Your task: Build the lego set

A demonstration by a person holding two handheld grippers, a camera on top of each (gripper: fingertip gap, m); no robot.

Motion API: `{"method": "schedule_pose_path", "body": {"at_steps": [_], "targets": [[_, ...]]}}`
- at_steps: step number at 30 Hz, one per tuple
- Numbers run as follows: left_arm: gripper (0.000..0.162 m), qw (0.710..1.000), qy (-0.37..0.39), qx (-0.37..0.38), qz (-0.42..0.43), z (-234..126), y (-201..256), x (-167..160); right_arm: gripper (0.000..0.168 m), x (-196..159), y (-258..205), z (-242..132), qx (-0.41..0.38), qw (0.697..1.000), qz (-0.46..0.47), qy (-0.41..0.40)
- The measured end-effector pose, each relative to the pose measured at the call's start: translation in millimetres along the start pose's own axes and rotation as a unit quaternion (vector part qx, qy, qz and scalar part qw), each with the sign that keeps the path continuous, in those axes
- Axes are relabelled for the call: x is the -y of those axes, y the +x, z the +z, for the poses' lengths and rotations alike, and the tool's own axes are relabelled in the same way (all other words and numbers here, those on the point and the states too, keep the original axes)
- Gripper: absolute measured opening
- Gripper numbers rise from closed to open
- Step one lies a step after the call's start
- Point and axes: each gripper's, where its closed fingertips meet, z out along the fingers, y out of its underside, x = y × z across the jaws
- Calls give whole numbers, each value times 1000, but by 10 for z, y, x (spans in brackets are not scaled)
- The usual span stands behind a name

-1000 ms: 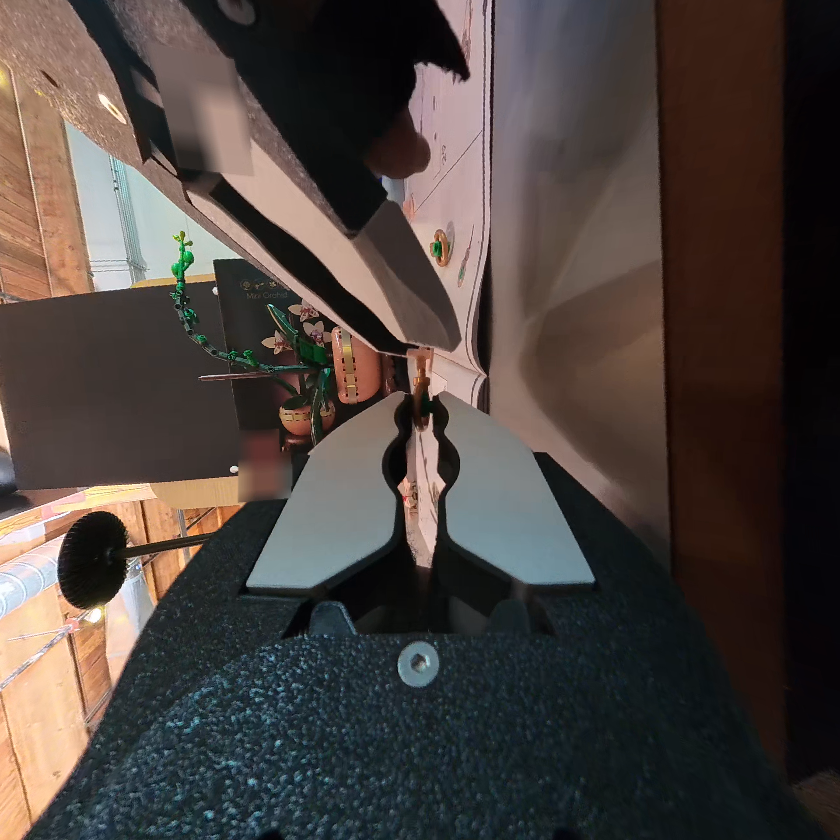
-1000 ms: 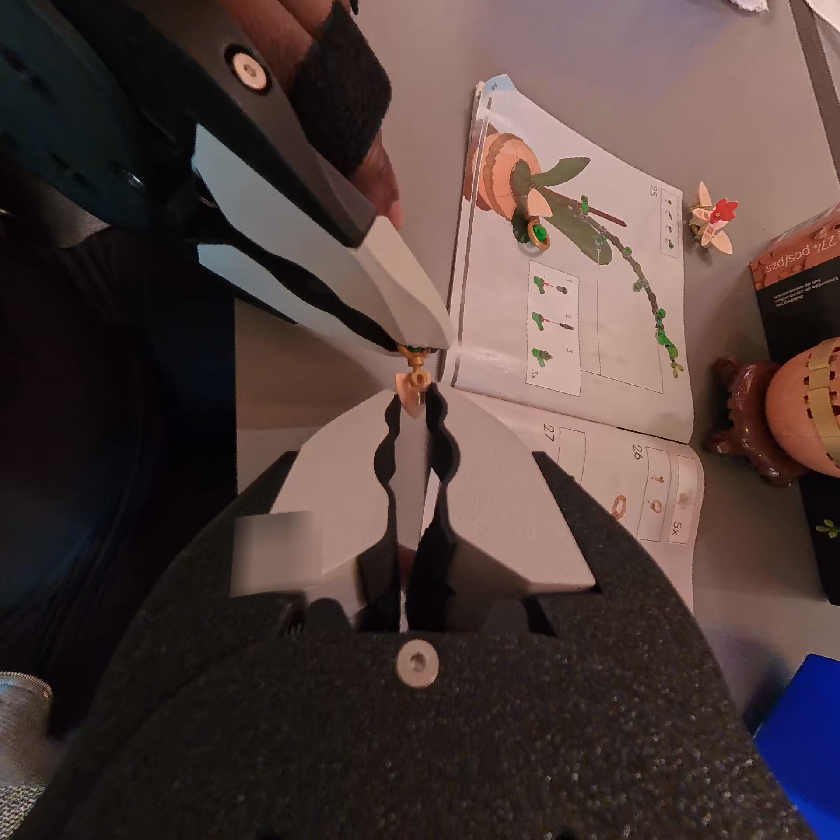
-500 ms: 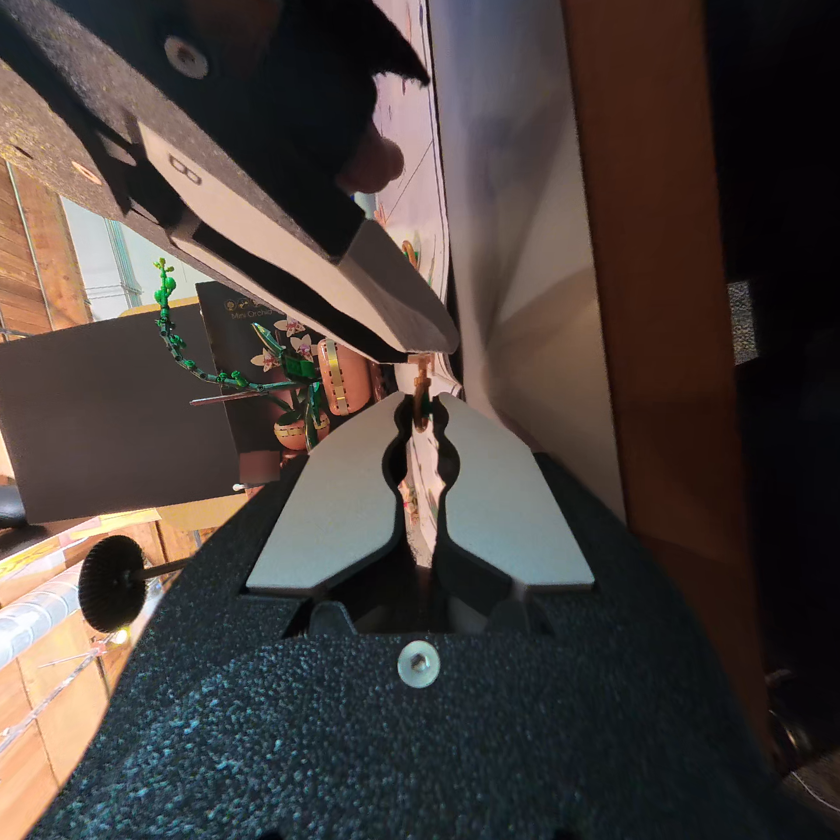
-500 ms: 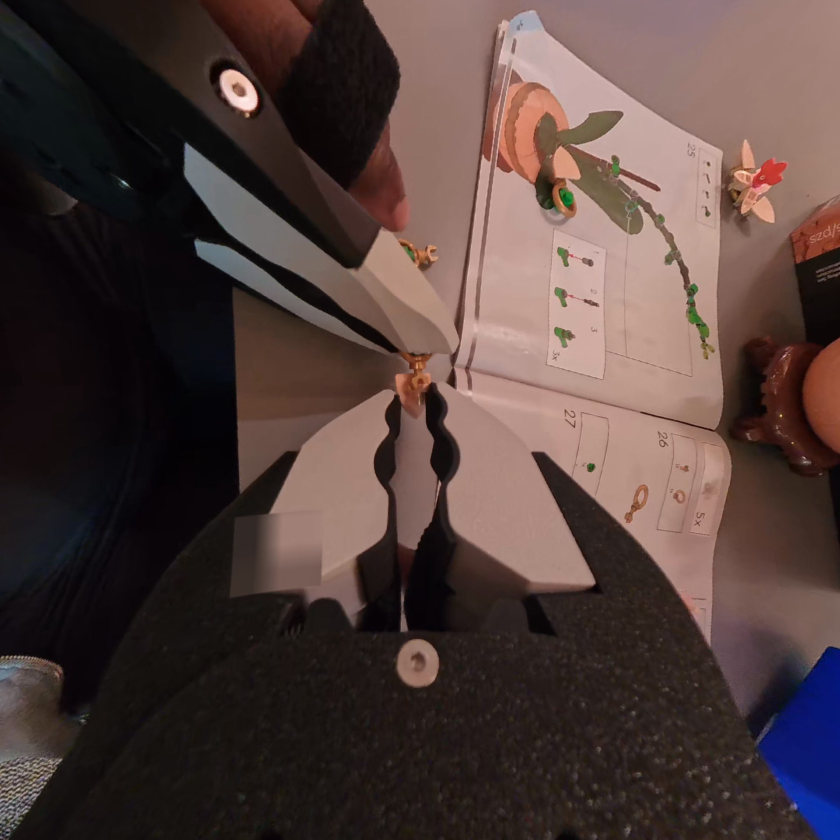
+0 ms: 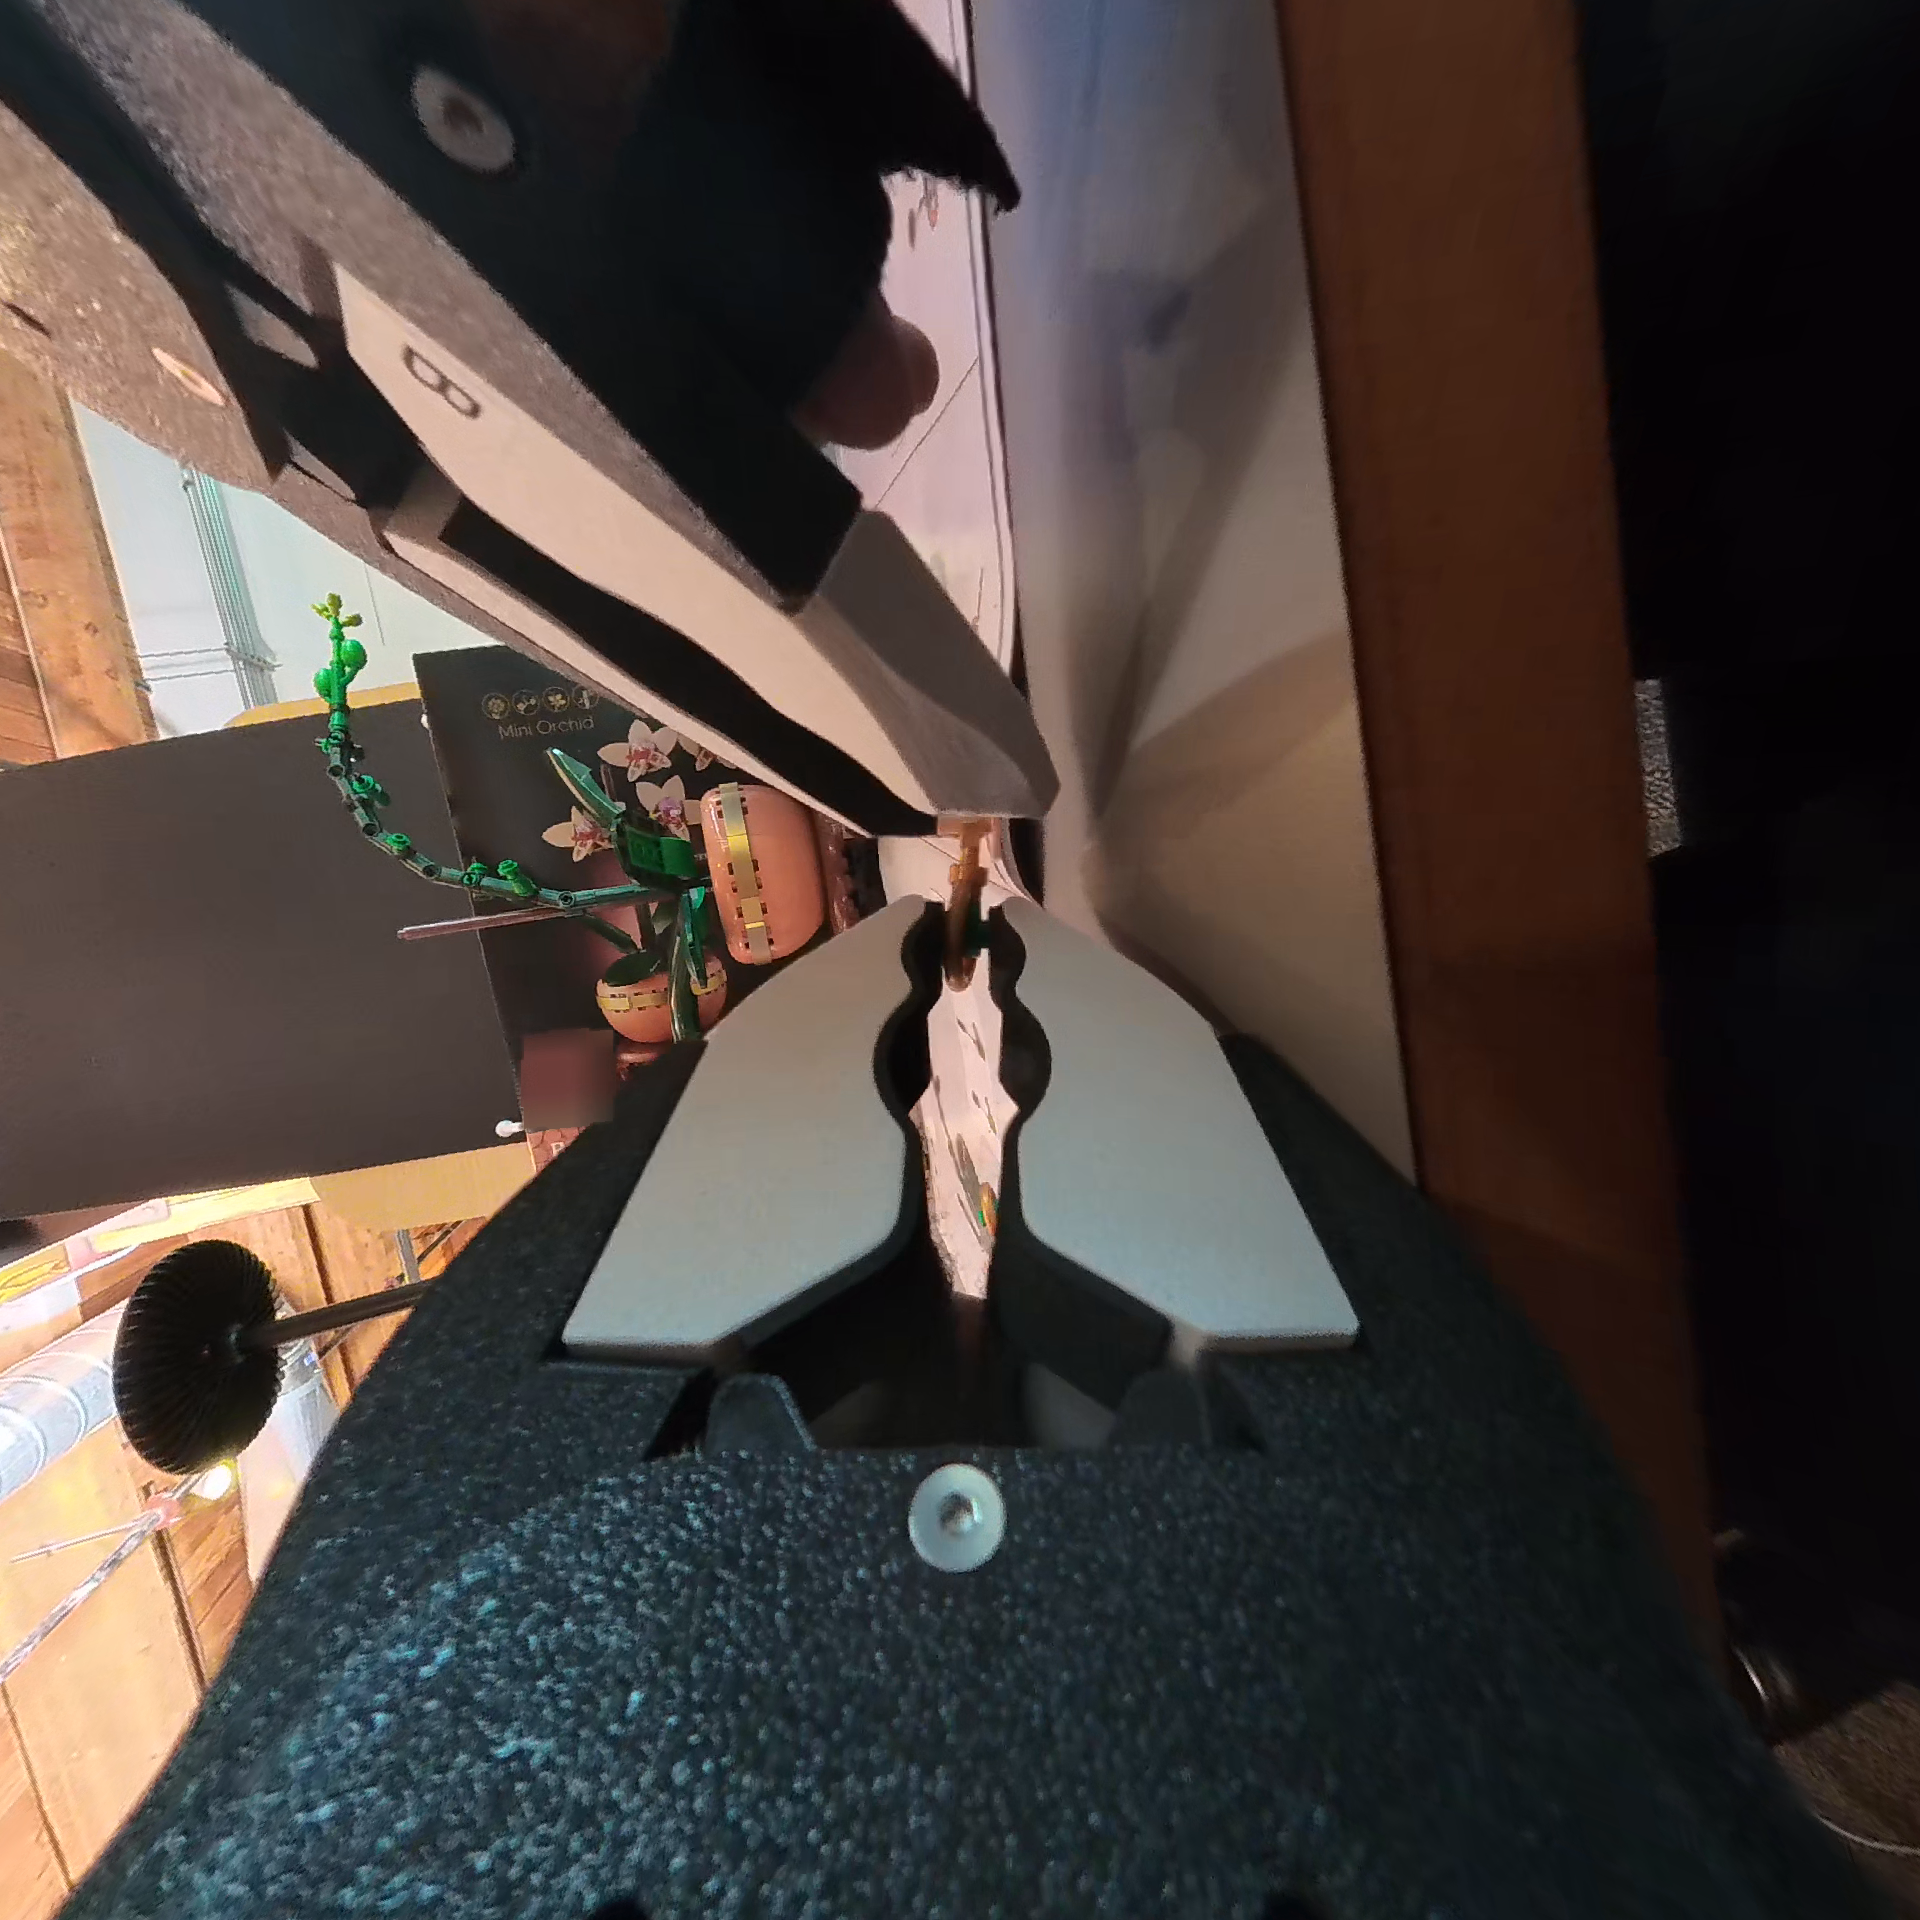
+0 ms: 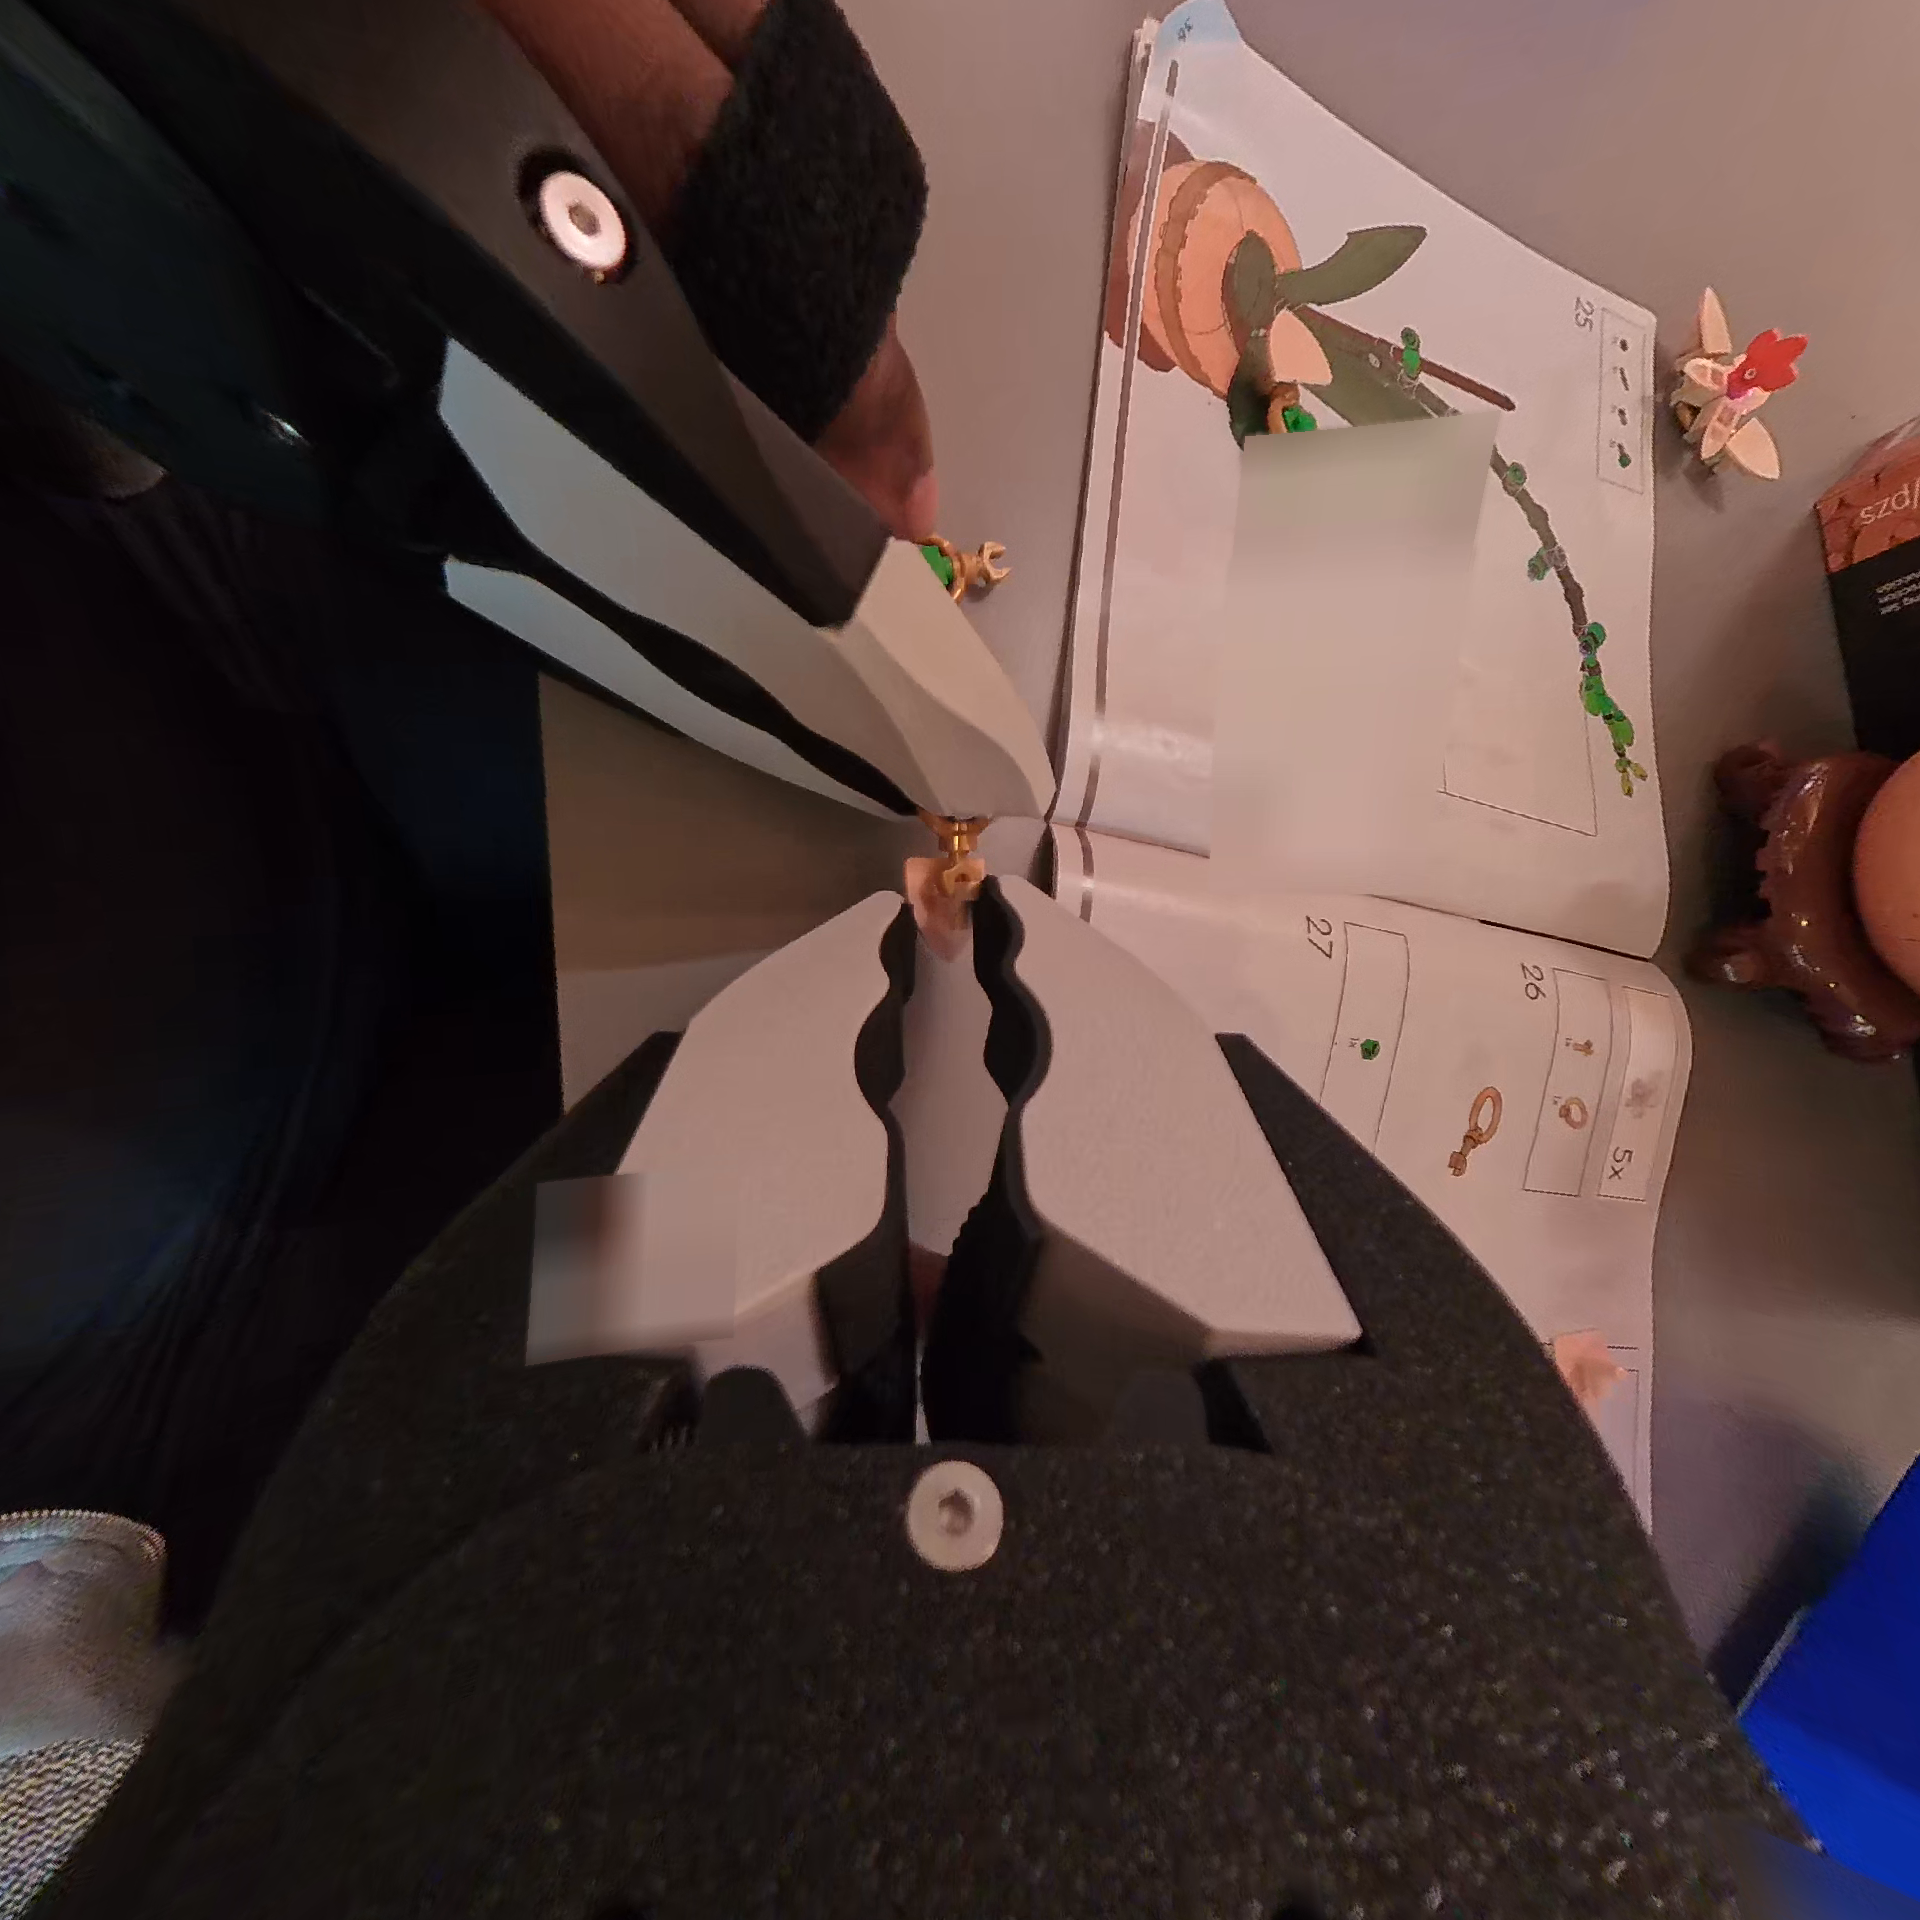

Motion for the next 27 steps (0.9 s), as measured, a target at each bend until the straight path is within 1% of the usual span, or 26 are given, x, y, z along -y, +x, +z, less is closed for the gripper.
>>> {"method": "schedule_pose_path", "body": {"at_steps": [10,17,27], "targets": [[7,1000,-3,-10,-8,-1,19,4,11,-11,-10,12,-3,1000,13,-2],[7,1000,0,-22,-16,23,40,9,11,-9,-29,13,-2,1000,5,-8],[7,999,12,-30,-33,36,53,23,11,-13,-21,17,-9,1000,2,4]]}}
